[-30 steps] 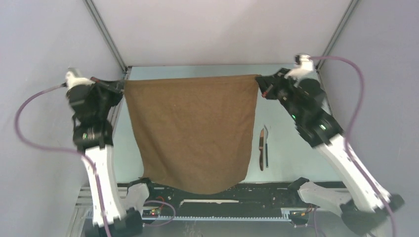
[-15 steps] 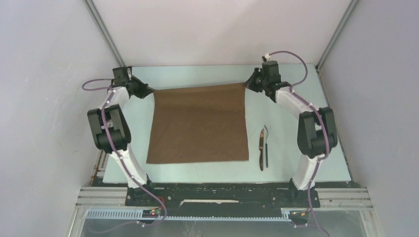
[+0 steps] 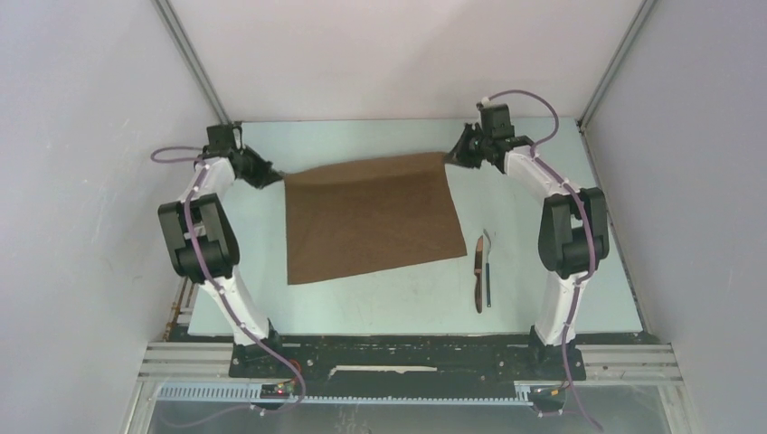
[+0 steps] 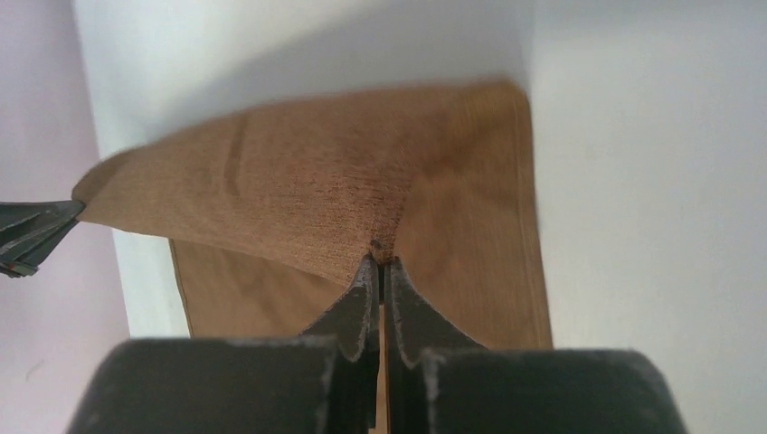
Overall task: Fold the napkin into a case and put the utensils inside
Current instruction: Fold and flatten the napkin at the center of the board.
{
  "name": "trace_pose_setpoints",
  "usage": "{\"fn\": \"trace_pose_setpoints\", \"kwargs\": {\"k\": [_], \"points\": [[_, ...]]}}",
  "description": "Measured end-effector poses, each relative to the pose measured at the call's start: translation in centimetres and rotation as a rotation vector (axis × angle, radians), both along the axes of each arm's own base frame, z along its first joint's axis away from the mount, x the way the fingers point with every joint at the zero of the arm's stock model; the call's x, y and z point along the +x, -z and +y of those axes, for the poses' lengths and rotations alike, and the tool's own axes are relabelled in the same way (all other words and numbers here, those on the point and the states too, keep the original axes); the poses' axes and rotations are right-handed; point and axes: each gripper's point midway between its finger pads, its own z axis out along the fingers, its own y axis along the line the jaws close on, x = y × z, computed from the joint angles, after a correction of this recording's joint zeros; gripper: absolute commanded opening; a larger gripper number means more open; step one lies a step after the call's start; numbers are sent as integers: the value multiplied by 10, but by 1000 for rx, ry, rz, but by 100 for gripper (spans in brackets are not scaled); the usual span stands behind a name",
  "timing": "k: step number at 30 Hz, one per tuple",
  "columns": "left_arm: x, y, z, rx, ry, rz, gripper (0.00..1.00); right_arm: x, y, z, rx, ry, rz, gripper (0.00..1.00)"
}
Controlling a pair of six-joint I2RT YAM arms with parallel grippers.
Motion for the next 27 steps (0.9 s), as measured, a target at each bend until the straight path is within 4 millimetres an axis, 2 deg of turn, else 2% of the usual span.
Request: {"fn": "trace_pose_setpoints", "kwargs": {"k": [4,7,11,14,20,23,27], "points": [[-73,21,-22,-18,32,130,0,-55,26,-5,-15,-22,152,0],[-129,32,-40,-13,74,198,0,-97,33,-11,-33,-38,242,0],[-183,38,-50,22,104,236,0,-123,28,-15,-55,-58,272,0],[-208,44,-47,60,87,266,0,-138,31,-19,-78,-78,283,0],[-249,66,-46,97,58,348,0,-176,68,-27,-108,-88,386,0],[-258,74,-46,101,51,379,0,-188,81,-29,-115,-90,425,0],[-260,76,-48,105,60,383,0,-193,88,-31,-120,-89,440,0]]}}
